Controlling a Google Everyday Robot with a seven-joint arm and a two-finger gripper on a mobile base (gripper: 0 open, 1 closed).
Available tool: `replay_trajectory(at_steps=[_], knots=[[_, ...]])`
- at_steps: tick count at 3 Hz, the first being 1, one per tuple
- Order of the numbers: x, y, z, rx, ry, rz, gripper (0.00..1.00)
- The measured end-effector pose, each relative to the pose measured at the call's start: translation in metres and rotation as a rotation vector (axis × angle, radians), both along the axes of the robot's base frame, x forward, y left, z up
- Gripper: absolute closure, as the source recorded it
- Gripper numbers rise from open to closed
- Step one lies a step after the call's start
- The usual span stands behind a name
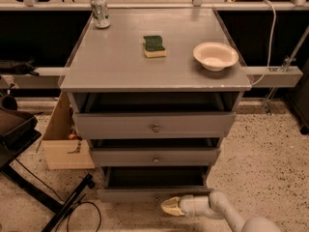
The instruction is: Close bottom drawer
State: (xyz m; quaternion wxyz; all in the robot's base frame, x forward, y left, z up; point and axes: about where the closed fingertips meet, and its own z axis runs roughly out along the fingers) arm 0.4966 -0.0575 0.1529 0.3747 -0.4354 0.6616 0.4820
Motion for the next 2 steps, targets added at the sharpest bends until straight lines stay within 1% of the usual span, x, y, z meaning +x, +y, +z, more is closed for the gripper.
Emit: replay_trajectory(at_steps=[1,2], knots=[[0.016,-0.002,-0.041,-0.097,0.009,-0.013,1.00],[0.028,-0.010,-0.049,-0.136,-0.006,-0.030,1.00]])
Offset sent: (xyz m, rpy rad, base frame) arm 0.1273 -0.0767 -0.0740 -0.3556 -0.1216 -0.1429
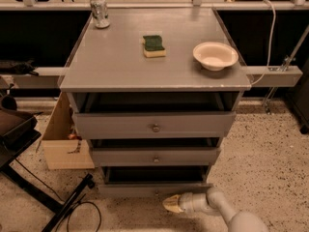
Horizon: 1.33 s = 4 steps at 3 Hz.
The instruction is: Close bottom drawer
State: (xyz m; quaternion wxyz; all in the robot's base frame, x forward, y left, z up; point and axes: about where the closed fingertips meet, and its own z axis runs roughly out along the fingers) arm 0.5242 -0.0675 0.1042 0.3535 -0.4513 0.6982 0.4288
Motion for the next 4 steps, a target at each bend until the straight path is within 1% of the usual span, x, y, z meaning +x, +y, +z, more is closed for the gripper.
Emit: replay_trajectory(at_steps=[1,2,4], knots=[[0.032,-0.023,0.000,-0.063,-0.055,-0.046,1.00],[0.057,-0.039,0.005,-0.102,-0.103,-0.088,0.81],[0.057,-0.039,0.005,-0.102,-0.103,-0.088,0.34]])
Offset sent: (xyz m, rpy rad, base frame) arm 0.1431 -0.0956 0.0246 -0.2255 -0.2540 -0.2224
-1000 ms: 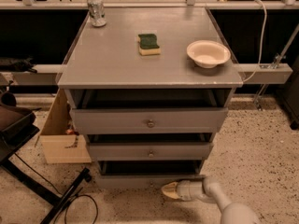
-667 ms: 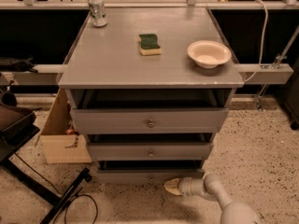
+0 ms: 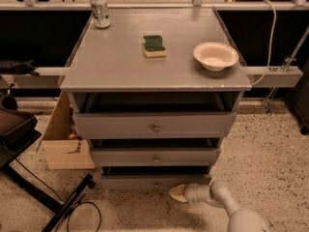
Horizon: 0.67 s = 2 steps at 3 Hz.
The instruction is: Close bottom drawer
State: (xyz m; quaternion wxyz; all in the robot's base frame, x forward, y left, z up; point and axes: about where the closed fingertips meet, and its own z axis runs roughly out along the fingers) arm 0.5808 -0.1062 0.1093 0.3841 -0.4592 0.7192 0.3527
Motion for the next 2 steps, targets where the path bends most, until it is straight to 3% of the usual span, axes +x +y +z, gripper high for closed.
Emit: replay_trajectory(at_steps=[1,2], knots=[[0.0000,0.0001,0.0000,0.000,0.000,0.000,0.04],[0.0000,0.0001,0.0000,0.000,0.000,0.000,0.00]])
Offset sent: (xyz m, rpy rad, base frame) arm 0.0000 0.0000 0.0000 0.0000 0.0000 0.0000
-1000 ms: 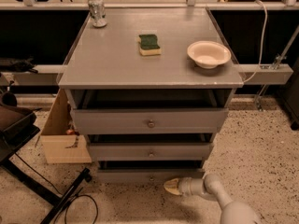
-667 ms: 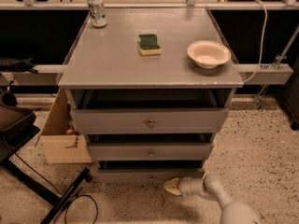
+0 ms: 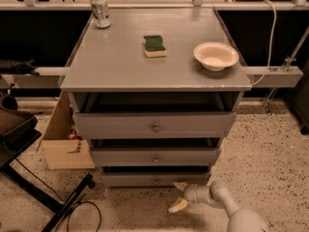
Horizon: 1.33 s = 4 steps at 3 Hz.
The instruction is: Close bottom drawer
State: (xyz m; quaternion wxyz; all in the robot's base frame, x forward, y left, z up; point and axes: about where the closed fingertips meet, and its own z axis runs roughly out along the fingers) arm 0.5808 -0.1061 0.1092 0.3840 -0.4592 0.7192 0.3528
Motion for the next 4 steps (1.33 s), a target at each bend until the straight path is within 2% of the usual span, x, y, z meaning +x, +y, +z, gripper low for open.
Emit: replay_trajectory(at_steps=[1,3,4], knots=[[0.000,0.000,0.000,0.000,0.000,0.000,0.19],[-0.011,0.005,0.014,-0.001,-0.021,0.027,0.66],[-0.016,-0.026,0.044,-0.065,-0.056,0.003,0.88]])
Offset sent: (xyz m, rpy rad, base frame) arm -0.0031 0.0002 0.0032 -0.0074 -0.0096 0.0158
